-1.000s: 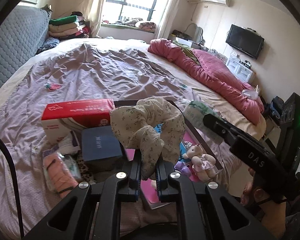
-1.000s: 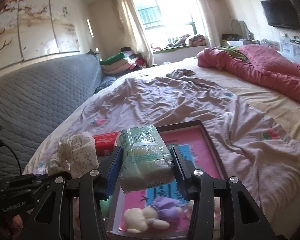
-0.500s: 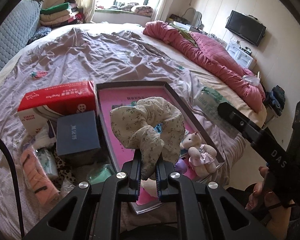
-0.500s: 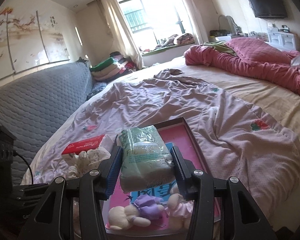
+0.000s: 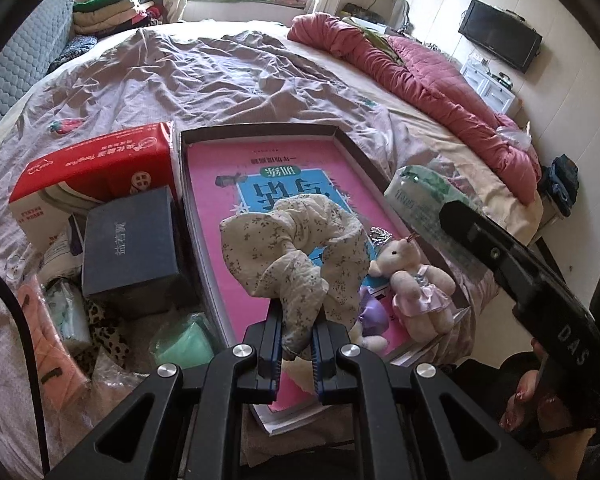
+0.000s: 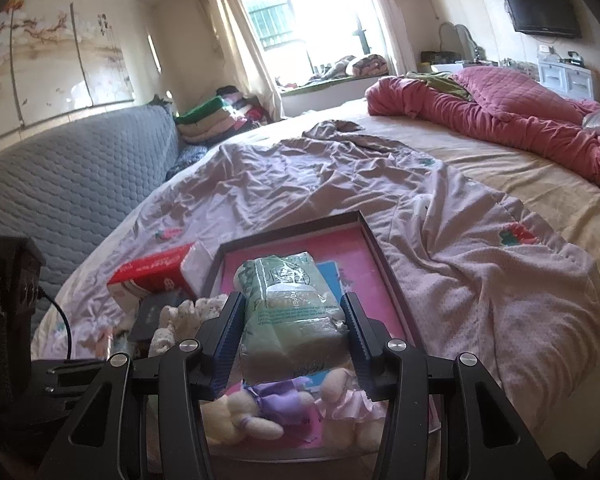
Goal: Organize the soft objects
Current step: 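Lower the scrunchie and tissue pack onto the tray beside the bears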
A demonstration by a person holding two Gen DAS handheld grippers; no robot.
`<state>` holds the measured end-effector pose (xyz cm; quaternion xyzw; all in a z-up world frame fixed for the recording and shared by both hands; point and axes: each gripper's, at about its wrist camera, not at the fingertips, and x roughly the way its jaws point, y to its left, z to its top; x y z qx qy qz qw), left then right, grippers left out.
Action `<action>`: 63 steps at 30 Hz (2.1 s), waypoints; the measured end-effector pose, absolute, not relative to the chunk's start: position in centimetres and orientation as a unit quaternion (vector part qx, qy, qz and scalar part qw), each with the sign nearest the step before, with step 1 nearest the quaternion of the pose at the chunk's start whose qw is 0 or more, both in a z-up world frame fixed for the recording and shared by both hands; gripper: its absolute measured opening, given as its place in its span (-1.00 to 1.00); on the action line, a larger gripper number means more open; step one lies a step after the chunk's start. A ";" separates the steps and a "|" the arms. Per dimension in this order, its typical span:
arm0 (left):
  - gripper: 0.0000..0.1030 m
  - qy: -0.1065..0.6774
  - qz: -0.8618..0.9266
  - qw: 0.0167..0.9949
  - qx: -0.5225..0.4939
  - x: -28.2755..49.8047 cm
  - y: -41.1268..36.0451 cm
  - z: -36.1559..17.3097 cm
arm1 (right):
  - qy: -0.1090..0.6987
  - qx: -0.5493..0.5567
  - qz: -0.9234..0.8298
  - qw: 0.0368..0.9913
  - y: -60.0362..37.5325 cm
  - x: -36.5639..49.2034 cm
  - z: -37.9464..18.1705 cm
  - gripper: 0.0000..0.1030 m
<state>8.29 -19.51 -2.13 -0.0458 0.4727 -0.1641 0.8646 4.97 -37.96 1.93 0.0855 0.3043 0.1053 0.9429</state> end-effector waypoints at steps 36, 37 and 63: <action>-0.75 0.523 -0.123 0.843 -0.020 9.8 -20.2 -5.5 | 0.360 0.037 0.106 0.926 -35.9 6.3 -2.1 -0.01; -0.75 0.523 -0.122 0.844 -0.019 9.8 -20.2 -5.5 | 0.362 0.036 0.106 0.926 -35.8 6.3 -2.2 -0.01; -0.75 0.529 -0.123 0.840 -0.020 9.7 -20.3 -6.2 | 0.377 0.040 0.099 0.920 -35.7 6.9 -3.7 -0.01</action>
